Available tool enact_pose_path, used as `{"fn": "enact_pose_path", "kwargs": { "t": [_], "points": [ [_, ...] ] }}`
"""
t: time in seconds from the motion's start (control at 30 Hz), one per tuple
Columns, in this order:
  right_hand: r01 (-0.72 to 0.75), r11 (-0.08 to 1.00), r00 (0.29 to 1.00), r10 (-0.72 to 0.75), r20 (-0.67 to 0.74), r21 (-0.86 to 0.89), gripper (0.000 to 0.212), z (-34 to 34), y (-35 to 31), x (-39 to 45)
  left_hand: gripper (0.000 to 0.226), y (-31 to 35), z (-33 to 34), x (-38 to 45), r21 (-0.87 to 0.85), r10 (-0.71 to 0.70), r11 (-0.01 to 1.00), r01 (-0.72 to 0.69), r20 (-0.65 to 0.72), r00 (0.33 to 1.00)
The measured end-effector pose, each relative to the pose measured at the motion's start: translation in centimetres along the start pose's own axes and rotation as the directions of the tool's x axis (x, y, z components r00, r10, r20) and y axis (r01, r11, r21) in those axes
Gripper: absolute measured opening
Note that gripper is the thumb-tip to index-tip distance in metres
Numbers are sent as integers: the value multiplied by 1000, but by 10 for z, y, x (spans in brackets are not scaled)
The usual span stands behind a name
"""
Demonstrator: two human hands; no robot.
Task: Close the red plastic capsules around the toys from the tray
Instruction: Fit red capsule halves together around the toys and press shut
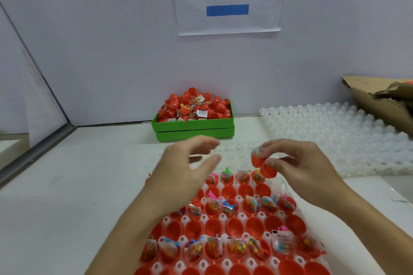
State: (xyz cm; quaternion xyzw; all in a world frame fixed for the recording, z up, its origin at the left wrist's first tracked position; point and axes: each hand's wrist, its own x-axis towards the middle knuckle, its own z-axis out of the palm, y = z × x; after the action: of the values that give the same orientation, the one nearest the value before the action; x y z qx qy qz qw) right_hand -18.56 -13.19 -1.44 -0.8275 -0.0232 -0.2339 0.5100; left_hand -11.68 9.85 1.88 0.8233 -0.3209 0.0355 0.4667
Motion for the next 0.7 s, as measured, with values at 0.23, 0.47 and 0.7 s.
{"fn": "enact_pose_path", "kwargs": {
  "t": [0.23, 0.47, 0.7],
  "points": [
    [92, 995, 977, -98, 189, 43, 39, 20, -15, 6, 52, 8, 31, 3, -181, -141, 966, 187, 240, 960],
    [56, 996, 972, -70, 224, 66, 35, 22, -16, -1, 32, -6, 35, -9, -294, -163, 934, 201, 151, 975],
    [-149, 968, 962, 94, 257, 203, 40, 7, -15, -15, 32, -3, 41, -13, -359, -143, 924, 132, -3, 990]
  ]
}}
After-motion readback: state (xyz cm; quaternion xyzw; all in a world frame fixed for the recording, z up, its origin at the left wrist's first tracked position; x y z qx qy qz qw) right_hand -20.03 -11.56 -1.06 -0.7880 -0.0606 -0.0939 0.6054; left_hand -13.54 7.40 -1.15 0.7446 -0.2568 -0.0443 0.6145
